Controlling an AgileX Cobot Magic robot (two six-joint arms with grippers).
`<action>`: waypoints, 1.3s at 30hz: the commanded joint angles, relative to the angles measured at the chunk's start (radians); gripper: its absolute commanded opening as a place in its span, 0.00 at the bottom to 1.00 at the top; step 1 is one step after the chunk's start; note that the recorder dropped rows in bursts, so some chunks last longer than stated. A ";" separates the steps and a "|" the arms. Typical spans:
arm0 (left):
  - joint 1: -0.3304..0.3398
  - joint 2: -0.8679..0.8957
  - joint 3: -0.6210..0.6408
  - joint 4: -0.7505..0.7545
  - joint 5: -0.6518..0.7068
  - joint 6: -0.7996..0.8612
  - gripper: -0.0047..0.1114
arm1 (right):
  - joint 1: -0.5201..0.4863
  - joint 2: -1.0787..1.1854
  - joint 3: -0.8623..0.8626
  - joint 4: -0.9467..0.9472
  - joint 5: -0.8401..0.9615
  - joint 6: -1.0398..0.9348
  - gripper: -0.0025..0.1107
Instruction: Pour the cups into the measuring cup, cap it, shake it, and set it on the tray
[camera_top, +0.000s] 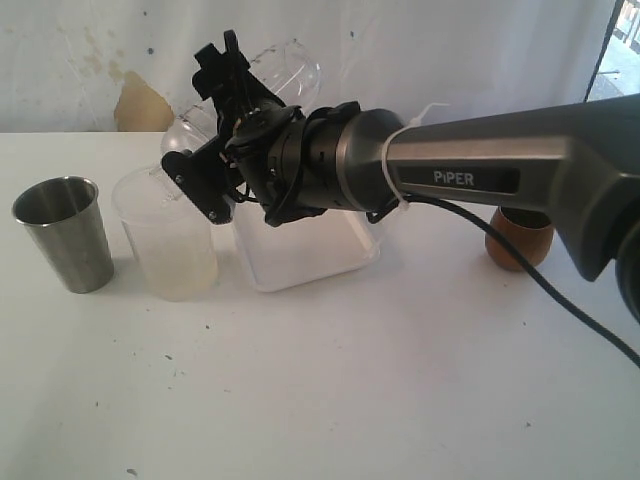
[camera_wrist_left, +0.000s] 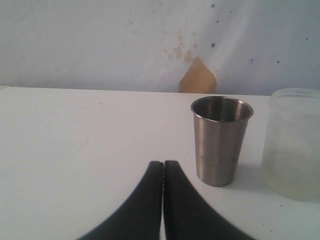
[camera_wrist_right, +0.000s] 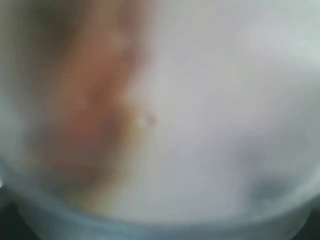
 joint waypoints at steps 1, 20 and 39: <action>-0.003 -0.005 0.005 0.000 -0.009 -0.003 0.05 | -0.003 -0.015 -0.011 -0.016 -0.012 0.013 0.02; -0.003 -0.005 0.005 0.000 -0.009 -0.003 0.05 | -0.032 0.015 -0.058 -0.016 -0.011 0.016 0.02; -0.003 -0.005 0.005 0.000 -0.009 -0.003 0.05 | -0.032 0.015 -0.058 -0.016 0.005 0.000 0.02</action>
